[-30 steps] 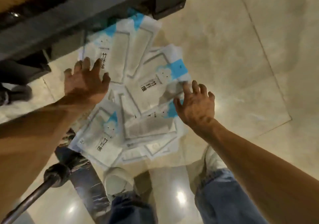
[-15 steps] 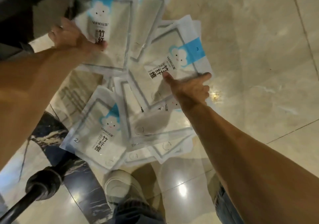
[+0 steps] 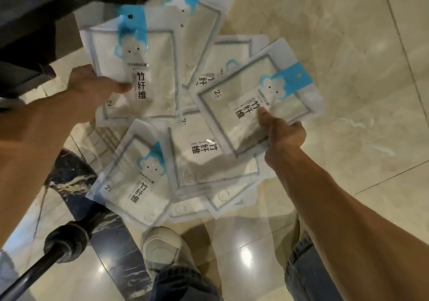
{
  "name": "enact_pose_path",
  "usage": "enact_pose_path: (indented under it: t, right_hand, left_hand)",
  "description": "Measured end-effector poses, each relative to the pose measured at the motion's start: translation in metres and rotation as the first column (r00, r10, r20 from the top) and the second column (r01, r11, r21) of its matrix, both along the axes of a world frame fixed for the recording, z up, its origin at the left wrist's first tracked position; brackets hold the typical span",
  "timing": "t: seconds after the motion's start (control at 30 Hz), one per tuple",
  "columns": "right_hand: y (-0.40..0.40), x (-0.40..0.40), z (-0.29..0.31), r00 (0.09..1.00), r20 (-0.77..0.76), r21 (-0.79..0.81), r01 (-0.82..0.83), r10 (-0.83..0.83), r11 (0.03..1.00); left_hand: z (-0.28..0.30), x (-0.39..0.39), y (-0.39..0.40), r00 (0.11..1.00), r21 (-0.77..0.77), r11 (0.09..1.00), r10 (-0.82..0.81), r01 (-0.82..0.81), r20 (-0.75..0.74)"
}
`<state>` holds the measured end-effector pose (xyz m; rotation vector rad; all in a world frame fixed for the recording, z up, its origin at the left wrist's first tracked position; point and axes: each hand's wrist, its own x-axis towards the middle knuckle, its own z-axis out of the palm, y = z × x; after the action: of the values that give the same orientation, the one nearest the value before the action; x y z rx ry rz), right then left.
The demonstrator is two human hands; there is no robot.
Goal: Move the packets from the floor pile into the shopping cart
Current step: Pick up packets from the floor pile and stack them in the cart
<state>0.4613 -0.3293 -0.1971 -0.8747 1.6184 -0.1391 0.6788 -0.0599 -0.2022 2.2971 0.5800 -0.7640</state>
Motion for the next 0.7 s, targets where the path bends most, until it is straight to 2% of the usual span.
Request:
enact_pose_path:
  t: [0.13,0.37,0.53,0.7]
  right_hand:
    - [-0.019,-0.023,0.017,0.981,0.188,0.061,0.031,-0.042,0.998]
    - [-0.047,-0.034,0.072,0.946,0.282,0.134,-0.202,0.158,0.970]
    - [-0.066,-0.022,0.149,0.898,0.309,0.180,-0.379,0.314,0.908]
    - [-0.093,-0.012,0.262,0.839,0.304,0.162,-0.512,0.451,0.844]
  left_hand:
    - [0.018,-0.017,0.012,0.999,-0.224,0.974,0.033,-0.024,0.039]
    - [0.079,-0.033,-0.002,0.996,-0.419,0.905,0.053,-0.078,-0.071]
    - [0.147,-0.056,-0.017,0.997,-0.507,0.861,0.009,-0.045,-0.073]
    - [0.238,-0.093,-0.037,0.999,-0.533,0.845,0.040,-0.045,-0.021]
